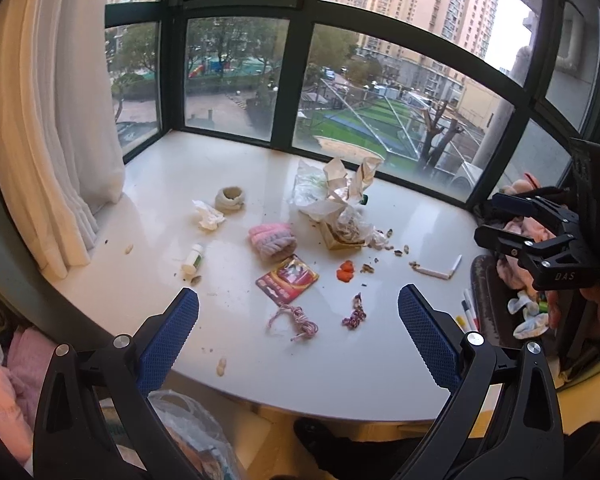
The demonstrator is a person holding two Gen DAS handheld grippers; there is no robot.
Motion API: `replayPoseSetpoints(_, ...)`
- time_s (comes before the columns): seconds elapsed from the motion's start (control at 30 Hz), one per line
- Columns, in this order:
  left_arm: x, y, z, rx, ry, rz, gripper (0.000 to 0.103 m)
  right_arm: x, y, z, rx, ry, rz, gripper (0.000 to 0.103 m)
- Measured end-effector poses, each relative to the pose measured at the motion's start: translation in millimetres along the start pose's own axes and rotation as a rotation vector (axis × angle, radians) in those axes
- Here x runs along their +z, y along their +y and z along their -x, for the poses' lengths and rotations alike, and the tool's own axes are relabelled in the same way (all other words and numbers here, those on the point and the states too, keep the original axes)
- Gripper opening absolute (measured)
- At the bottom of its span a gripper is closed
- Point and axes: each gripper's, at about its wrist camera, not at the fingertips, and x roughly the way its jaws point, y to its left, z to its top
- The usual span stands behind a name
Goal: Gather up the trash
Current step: 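Move both tools toward the window ledge trash, then close the left gripper on the lavender fuzzy sock while the right tool hovers nearby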
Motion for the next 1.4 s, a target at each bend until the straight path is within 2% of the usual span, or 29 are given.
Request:
replayPoseSetpoints(0.2,9,-8,-24,-0.042,0.009,-0.07,0.097,-4,-4,-20,0.08,0.009,0.03,0.096)
replayPoseSetpoints(0.4,27,-5,-75,-0.115,0.03,-0.115,0.097,11,-15,-62,0.198,0.001,0.122,0.096)
replayPoseSetpoints(0.53,39,1,-111,-0.137,0.035,-0.195,0.097,23,-32,-103,0.298,0.03,0.163,0.096)
replayPoseSetpoints(0.67,48,19,-163,-0.174,0.088,-0.211,0.097,27,-39,-148,0.348,0.044,0.274,0.096)
replayPoseSetpoints(0.77,50,26,-197,-0.179,0.117,-0.248,0.097,31,-49,-181,0.403,0.065,0.282,0.096)
replayPoseSetpoints(1.0,56,41,-256,-0.171,0.159,-0.312,0.097,30,-60,-256,0.467,0.144,0.331,0.096)
replayPoseSetpoints(1.3,41,59,-328,-0.198,0.235,-0.344,0.097,29,-67,-328,0.534,0.223,0.365,0.095)
replayPoseSetpoints(1.33,39,61,-335,-0.199,0.242,-0.347,0.095,29,-67,-334,0.543,0.231,0.371,0.094)
replayPoseSetpoints(1.4,34,64,-349,-0.205,0.258,-0.359,0.09,27,-64,-346,0.558,0.248,0.395,0.078)
